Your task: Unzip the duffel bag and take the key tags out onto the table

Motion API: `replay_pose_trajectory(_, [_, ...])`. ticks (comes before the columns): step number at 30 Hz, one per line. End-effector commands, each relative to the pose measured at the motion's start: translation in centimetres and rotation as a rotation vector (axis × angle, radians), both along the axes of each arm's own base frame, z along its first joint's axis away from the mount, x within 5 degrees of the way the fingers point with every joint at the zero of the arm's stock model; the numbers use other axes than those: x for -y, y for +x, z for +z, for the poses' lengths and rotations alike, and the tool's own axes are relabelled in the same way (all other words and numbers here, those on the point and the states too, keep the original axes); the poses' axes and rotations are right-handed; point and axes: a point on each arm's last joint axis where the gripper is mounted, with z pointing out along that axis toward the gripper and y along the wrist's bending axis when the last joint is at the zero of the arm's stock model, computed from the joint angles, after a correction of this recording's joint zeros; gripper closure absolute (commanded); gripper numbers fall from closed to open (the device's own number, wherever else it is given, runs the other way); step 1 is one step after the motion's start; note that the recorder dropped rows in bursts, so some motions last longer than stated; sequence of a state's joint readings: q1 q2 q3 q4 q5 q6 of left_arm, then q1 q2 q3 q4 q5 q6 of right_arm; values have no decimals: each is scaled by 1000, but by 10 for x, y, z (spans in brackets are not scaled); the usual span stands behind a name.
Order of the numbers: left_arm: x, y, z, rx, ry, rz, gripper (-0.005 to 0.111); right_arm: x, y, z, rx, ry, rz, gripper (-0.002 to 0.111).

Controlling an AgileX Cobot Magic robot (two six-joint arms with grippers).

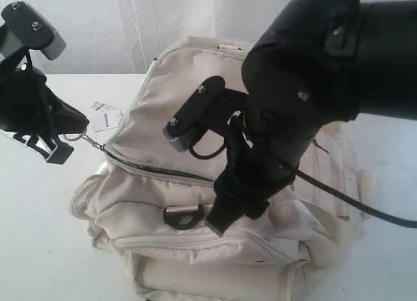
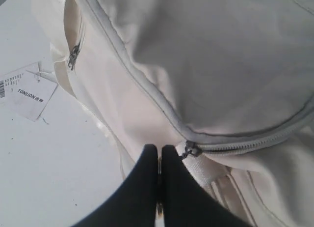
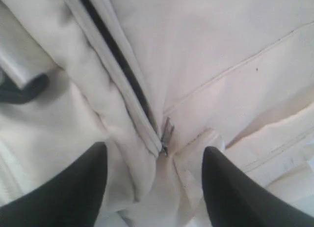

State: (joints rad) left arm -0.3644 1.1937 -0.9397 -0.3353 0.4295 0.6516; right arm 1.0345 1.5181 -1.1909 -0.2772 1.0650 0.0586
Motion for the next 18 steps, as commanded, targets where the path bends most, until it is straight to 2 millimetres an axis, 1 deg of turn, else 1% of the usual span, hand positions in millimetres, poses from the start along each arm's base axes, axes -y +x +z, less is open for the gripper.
replay_pose_trajectory(1, [5, -1, 2, 0, -37, -49, 107, -13, -9, 30, -83, 254, -3, 52])
replay_pose_trajectory(4, [5, -1, 2, 1, -34, -54, 107, -30, -23, 36, -170, 402, 98, 52])
replay_pose_trajectory(7, [5, -1, 2, -2, -42, -52, 107, -46, -33, 36, -161, 466, 239, 52])
replay_pose_trajectory(9, [5, -1, 2, -2, -42, -52, 107, -57, -36, 31, -136, 484, 266, 52])
replay_pose_trajectory(13, [5, -1, 2, -2, -42, -52, 107, -77, -38, 16, -93, 485, 312, 51])
replay_pose_trajectory(18, [5, -1, 2, 2, -40, -54, 107, -96, -38, -12, -23, 395, 446, 47])
